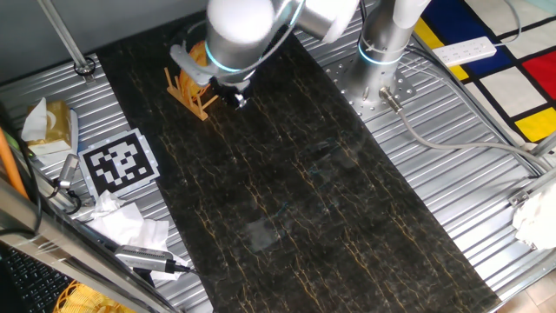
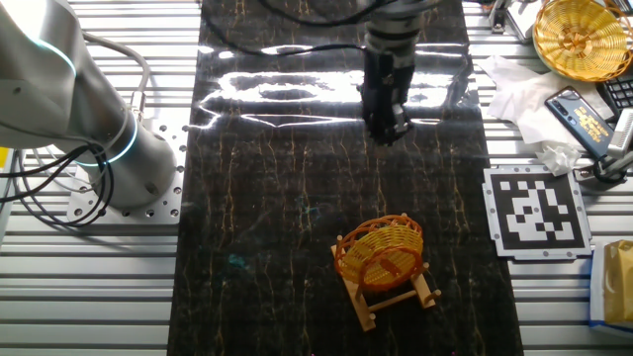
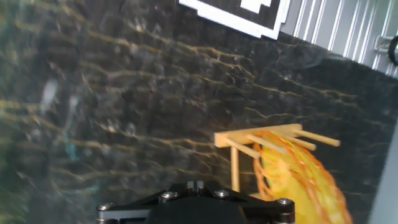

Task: Take the dish off the dish rack

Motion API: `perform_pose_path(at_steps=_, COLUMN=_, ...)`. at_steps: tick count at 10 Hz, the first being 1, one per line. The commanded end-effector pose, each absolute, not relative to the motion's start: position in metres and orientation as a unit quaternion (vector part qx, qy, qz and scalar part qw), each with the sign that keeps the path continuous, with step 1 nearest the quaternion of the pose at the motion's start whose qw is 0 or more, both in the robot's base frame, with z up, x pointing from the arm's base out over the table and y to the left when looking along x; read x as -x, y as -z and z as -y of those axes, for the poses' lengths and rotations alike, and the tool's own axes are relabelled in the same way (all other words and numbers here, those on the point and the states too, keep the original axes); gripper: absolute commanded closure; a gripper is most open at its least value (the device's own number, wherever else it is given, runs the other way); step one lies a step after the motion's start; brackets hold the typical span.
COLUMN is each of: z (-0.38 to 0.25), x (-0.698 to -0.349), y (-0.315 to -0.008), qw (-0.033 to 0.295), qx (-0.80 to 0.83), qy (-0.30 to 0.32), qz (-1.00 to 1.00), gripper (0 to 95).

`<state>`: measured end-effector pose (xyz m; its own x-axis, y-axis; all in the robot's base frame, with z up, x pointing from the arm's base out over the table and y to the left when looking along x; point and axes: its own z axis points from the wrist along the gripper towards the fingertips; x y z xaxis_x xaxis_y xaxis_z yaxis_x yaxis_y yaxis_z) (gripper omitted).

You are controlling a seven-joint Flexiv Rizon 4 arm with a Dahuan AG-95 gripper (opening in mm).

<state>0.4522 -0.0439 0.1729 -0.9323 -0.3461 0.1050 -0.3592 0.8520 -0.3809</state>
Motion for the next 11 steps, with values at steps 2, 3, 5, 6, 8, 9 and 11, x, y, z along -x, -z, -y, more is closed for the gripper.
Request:
perform_pose_path(at_steps=2, z=0.062, x=-0.442, y=-0.177, qw=0.004, qx=-0.230, qy=-0.247, qz=0.941, gripper=95.0)
perform_pose_path(at_steps=3, z=0.065, x=-0.439, y=-0.181, qw=-0.003, qx=-0.219, qy=-0.236, qz=0.947, gripper=95.0)
perform_pose_path(at_steps=5, z=0.068, x=-0.435, y=-0.187, qw=-0.008, qx=-0.219, qy=-0.216, qz=0.951, gripper=95.0)
perform_pose_path(at_steps=6, z=0.068, x=-0.436, y=-0.190, qw=-0.009, qx=-0.220, qy=-0.215, qz=0.952, gripper=95.0)
perform_pose_path(at_steps=8, z=0.067, x=-0.445, y=-0.206, qw=0.005, qx=-0.218, qy=-0.219, qz=0.951, gripper=95.0)
perform_pose_path(at_steps=9, z=0.067, x=-0.453, y=-0.214, qw=0.018, qx=-0.212, qy=-0.218, qz=0.952, gripper=95.0)
perform_pose_path(at_steps=11, z=0.067, x=-0.468, y=-0.227, qw=0.060, qx=-0.202, qy=-0.223, qz=0.952, gripper=95.0)
